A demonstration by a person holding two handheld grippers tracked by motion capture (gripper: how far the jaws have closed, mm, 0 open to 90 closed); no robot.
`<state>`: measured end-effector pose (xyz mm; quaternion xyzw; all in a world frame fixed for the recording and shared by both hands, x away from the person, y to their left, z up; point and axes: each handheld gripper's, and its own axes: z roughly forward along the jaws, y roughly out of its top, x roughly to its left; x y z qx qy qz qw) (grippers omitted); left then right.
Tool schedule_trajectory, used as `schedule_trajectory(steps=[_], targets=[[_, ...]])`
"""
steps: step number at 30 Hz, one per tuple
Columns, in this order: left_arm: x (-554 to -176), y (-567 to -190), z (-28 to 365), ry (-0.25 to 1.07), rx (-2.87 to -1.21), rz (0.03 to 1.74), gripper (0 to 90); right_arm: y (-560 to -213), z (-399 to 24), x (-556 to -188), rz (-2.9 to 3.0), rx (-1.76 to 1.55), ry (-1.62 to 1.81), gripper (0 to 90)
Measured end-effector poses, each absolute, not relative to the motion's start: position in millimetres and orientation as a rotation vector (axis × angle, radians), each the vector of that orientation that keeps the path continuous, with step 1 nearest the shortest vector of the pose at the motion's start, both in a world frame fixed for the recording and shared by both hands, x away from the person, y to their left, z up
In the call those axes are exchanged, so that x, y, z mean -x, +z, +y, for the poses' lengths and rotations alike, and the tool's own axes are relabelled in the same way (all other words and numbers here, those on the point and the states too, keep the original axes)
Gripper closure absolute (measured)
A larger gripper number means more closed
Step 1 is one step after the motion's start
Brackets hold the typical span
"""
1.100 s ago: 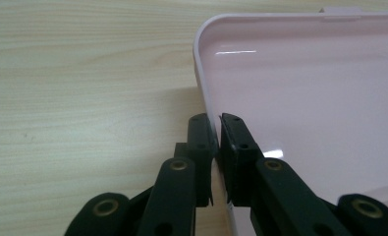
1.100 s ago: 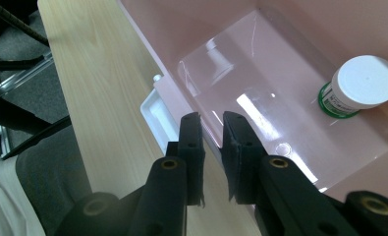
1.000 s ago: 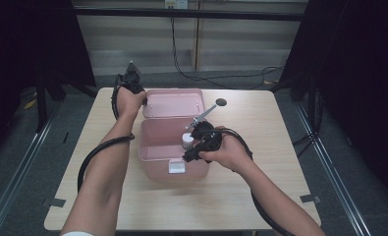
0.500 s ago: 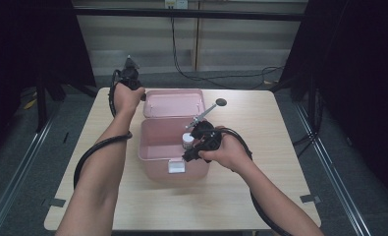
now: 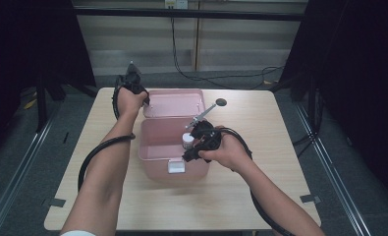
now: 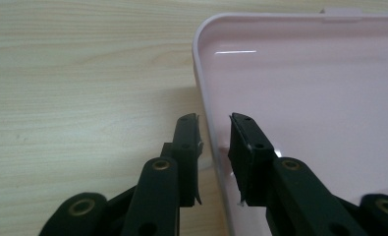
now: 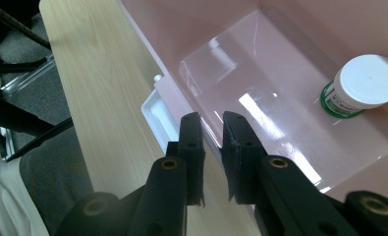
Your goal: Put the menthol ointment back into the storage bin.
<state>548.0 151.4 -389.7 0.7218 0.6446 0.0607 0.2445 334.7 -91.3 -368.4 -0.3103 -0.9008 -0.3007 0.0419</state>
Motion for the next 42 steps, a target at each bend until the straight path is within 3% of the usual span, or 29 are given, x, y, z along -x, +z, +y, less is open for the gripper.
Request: schedule_trajectory(steps=[11, 15, 42], targets=[[-554.7, -396.6, 146.9, 0.148, -1.962, 1.790, 74.7, -368.7, -91.7, -333.6, -2.767, 0.944, -0.926, 79.1], [-553.7, -393.6, 150.5, 0.148, -1.942, 1.791, 84.7, -369.0, -91.8, -333.7, -2.757, 0.949, -0.932, 79.1], [-542.8, -354.8, 148.2, 0.227, -1.994, 1.746, 86.3, -367.1, -87.2, -330.3, -2.776, 0.933, -0.887, 79.9]])
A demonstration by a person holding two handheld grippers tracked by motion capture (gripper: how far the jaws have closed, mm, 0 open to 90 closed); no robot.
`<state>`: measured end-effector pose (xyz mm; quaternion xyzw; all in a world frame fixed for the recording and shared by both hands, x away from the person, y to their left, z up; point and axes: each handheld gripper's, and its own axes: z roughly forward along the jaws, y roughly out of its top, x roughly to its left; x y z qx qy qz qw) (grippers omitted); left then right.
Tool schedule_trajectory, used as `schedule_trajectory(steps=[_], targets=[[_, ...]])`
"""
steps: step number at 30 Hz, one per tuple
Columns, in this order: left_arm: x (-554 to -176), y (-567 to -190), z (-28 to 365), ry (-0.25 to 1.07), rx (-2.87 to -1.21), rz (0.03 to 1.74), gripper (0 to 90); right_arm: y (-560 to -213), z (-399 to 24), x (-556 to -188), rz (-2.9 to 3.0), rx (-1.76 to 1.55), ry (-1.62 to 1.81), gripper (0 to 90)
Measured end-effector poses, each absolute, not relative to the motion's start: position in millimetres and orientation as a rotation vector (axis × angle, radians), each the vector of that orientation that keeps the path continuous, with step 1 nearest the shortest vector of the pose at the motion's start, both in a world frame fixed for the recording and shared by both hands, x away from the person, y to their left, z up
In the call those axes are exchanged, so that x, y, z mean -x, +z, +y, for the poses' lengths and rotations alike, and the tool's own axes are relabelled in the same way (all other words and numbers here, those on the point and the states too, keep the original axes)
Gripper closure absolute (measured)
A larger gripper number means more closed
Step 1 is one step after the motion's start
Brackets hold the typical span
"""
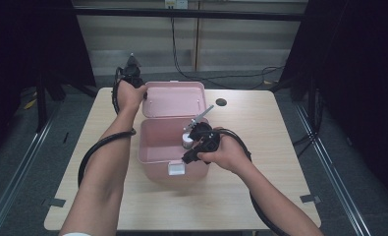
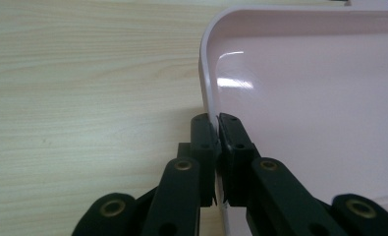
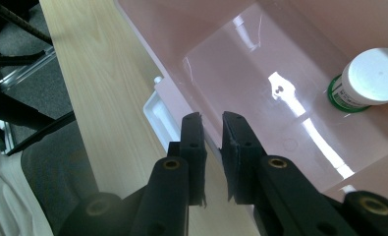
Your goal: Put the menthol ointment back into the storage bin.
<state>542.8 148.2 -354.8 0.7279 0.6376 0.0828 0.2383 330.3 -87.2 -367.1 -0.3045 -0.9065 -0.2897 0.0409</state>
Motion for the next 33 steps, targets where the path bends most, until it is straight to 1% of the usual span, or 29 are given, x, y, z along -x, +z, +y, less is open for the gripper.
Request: schedule_trajectory(steps=[4, 9, 33], targets=[[-541.3, -348.7, 149.3, 0.230, -1.989, 1.739, 86.5, -366.5, -86.0, -330.1, -2.782, 0.934, -0.881, 80.0], [-539.9, -341.4, 152.7, 0.206, -2.001, 1.744, 86.5, -364.8, -83.4, -331.1, -2.764, 0.933, -0.895, 84.0], [-531.9, -324.0, 161.6, 0.224, -1.994, 1.701, 86.7, -359.6, -75.4, -332.4, -2.824, 0.935, -0.840, 84.2]])
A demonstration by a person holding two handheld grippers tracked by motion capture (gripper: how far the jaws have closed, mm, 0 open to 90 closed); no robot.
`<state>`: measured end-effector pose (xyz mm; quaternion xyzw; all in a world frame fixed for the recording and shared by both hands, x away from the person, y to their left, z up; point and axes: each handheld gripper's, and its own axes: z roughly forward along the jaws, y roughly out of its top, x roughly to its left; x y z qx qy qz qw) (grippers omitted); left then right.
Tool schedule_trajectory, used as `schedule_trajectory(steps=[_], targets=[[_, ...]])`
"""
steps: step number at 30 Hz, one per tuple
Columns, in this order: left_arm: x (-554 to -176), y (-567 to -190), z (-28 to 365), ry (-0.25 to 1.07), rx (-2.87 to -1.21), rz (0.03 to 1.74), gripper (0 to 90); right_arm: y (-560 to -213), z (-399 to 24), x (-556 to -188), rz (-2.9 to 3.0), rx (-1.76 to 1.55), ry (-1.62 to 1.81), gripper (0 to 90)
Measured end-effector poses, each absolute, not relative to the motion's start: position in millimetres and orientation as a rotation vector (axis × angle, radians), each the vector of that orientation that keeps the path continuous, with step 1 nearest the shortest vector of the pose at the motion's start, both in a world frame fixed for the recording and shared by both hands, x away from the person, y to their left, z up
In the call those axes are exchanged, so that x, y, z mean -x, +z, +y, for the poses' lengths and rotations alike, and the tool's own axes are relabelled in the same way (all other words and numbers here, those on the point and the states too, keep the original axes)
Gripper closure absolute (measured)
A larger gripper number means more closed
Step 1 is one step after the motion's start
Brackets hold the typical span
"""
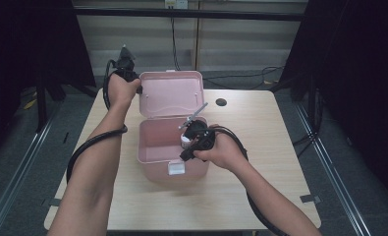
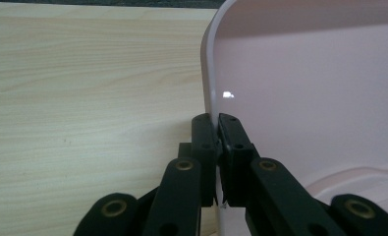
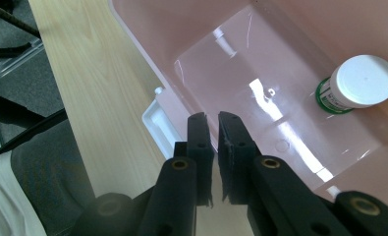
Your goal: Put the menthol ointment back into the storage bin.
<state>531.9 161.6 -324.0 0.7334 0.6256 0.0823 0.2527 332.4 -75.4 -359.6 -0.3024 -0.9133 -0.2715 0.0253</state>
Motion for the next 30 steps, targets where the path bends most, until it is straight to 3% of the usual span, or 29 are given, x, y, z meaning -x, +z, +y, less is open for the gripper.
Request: schedule_trajectory(steps=[30], targets=[[-513.8, -300.9, 163.4, 0.248, -2.004, 1.656, 88.3, -358.7, -73.0, -329.2, -2.857, 0.960, -0.847, 84.1]])
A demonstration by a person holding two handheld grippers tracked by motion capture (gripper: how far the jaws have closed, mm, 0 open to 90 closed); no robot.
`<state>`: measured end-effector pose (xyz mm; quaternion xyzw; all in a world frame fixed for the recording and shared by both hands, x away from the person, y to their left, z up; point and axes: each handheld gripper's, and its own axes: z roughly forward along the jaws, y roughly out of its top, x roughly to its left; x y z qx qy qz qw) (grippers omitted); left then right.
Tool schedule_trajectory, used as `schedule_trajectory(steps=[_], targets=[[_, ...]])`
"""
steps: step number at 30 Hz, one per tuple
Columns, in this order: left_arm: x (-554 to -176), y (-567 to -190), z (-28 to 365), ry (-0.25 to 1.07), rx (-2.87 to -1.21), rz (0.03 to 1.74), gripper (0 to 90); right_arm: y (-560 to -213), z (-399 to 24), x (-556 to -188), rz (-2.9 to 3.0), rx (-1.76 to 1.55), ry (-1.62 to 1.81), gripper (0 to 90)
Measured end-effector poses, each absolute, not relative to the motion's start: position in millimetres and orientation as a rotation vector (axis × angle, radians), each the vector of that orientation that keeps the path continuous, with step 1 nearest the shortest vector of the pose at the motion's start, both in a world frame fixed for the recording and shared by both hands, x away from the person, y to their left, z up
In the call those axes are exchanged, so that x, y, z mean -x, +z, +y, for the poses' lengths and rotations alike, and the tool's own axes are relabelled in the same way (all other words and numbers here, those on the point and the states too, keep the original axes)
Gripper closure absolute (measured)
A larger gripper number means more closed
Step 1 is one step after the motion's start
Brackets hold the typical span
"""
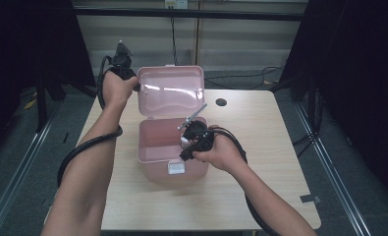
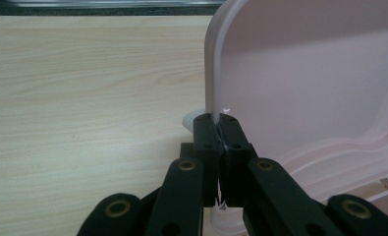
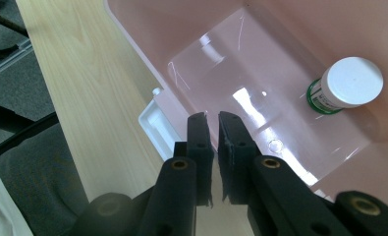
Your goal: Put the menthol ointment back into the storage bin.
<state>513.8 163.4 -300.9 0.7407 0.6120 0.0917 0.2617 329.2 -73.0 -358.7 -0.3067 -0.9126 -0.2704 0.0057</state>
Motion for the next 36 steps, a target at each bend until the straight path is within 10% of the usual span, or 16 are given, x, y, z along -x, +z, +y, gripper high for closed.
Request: schedule_trajectory(steps=[36], targets=[[-500.1, -290.0, 163.3, 0.265, -2.035, 1.625, 88.2, -358.1, -72.0, -328.4, -2.862, 0.998, -0.843, 84.0]])
